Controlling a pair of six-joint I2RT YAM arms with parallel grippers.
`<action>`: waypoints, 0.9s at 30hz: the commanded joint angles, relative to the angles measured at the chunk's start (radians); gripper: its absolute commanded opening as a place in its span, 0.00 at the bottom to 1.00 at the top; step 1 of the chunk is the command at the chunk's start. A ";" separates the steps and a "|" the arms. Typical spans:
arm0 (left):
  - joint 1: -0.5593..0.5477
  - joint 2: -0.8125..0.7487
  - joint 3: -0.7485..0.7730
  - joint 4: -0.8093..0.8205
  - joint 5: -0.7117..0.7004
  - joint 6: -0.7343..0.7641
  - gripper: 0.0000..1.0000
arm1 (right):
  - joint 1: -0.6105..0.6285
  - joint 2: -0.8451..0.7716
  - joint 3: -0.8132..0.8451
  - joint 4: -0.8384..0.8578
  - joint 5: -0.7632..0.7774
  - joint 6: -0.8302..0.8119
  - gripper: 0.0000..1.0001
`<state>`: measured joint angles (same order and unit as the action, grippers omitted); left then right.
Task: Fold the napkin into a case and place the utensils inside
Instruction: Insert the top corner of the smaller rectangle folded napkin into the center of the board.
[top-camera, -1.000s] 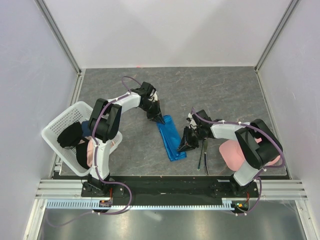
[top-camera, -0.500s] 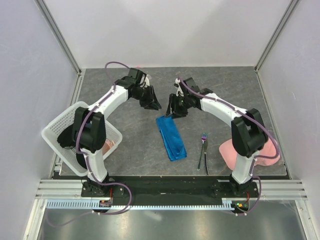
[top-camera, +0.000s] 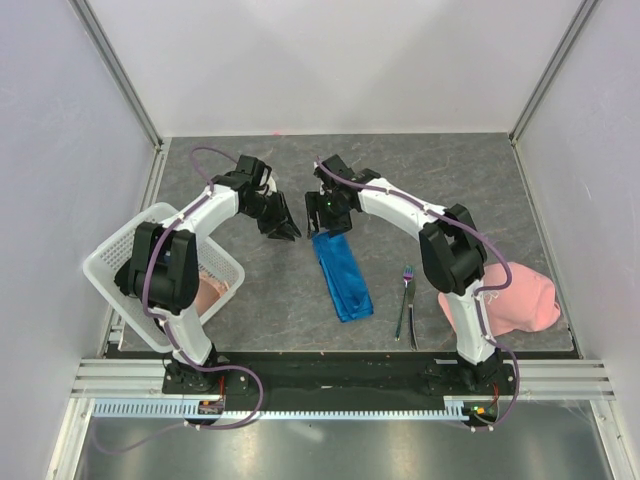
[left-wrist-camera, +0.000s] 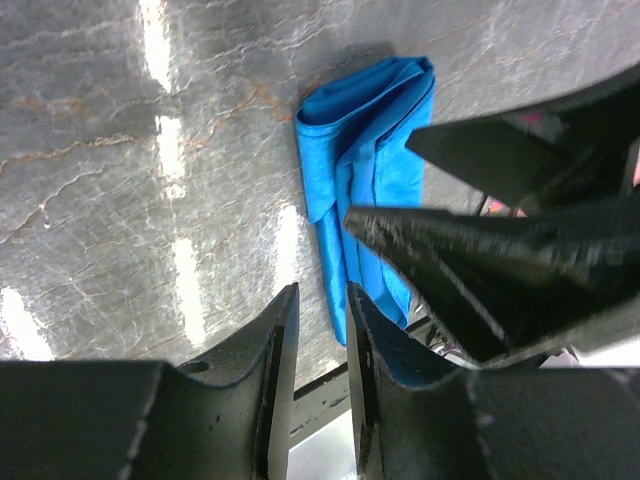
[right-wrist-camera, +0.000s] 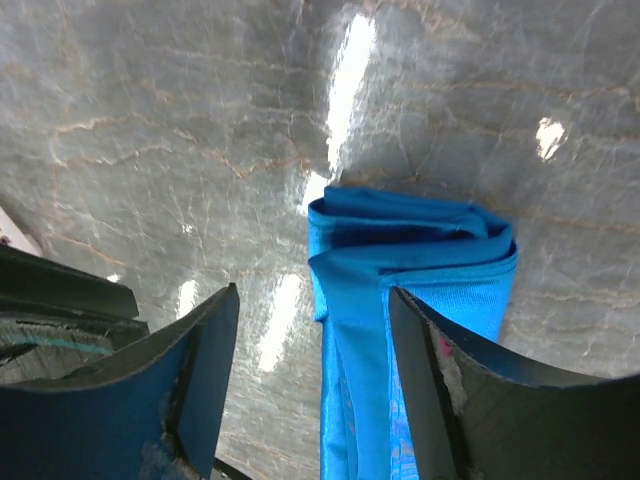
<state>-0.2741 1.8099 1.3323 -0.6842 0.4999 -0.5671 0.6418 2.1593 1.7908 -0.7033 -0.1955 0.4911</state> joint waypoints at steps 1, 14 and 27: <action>0.010 -0.057 -0.019 0.015 0.020 0.003 0.32 | 0.010 0.011 0.044 -0.058 0.064 -0.020 0.67; 0.010 -0.060 -0.036 0.029 0.052 0.003 0.31 | 0.025 0.051 0.053 -0.068 0.093 -0.040 0.62; 0.010 -0.072 -0.090 0.046 0.068 0.012 0.31 | 0.025 0.089 0.067 -0.048 0.133 -0.082 0.39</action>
<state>-0.2695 1.7817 1.2636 -0.6662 0.5343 -0.5671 0.6640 2.2333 1.8095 -0.7639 -0.0864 0.4343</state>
